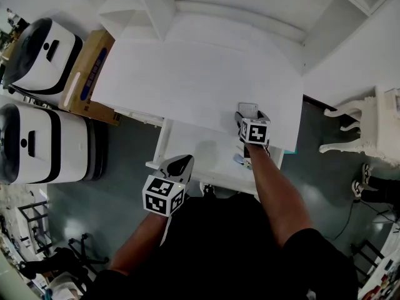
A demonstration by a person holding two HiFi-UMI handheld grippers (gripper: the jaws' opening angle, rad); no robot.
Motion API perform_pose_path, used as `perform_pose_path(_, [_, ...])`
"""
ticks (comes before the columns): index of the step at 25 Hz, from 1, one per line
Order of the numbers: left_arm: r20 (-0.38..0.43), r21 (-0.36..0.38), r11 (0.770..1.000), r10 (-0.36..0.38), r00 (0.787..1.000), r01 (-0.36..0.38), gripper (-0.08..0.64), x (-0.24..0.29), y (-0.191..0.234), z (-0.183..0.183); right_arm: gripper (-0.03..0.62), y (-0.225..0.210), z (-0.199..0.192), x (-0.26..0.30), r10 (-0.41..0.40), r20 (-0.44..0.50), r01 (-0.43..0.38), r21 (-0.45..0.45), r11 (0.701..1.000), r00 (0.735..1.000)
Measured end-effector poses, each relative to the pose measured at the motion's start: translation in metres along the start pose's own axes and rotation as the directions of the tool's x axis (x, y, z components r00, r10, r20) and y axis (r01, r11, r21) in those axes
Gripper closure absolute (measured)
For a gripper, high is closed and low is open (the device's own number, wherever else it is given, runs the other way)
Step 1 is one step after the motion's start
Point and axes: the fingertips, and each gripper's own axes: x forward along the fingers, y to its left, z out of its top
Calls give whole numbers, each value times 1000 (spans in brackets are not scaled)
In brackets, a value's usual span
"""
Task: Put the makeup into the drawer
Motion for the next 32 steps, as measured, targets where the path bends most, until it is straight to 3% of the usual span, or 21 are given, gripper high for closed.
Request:
perform_pose_path(6, [4,1,1000,-10,1000,10,549,4,-4,2,202,1,-3,-5,76,-45,-78,-46,996,996])
perform_pose_path(18, [6,15,999,-33,999,33,549,7,-15,1,207,-8,-19,-31,103,-27,-104,-39,994,994])
perform_pose_path(20, [5,21,999,-38,999,38,549,7,-18,1,386,-16,-14,-39,85,9,-84,-17,996,996])
perform_pose_path(21, [4,24,999,-41,999,41,549,8,-20,1,406,-19,-11,-41,77,16,-76,-24,997,997])
perform_pose_path(24, [4,30,998,-50,999,50,549,10,-23,3,403,-18,-9,-41,62,-5,-62,-96,993,998])
perform_pose_path(28, [5,37,998,-60,998,59,549,11,-29,3,280,-12,-21,-41,40,-38,-45,-141,989,998])
perform_pose_path(32, [1,37,998,-56,998,56,549,8,-29,-1,207,-6,-20,-48,35,23,-32,-120,992,999])
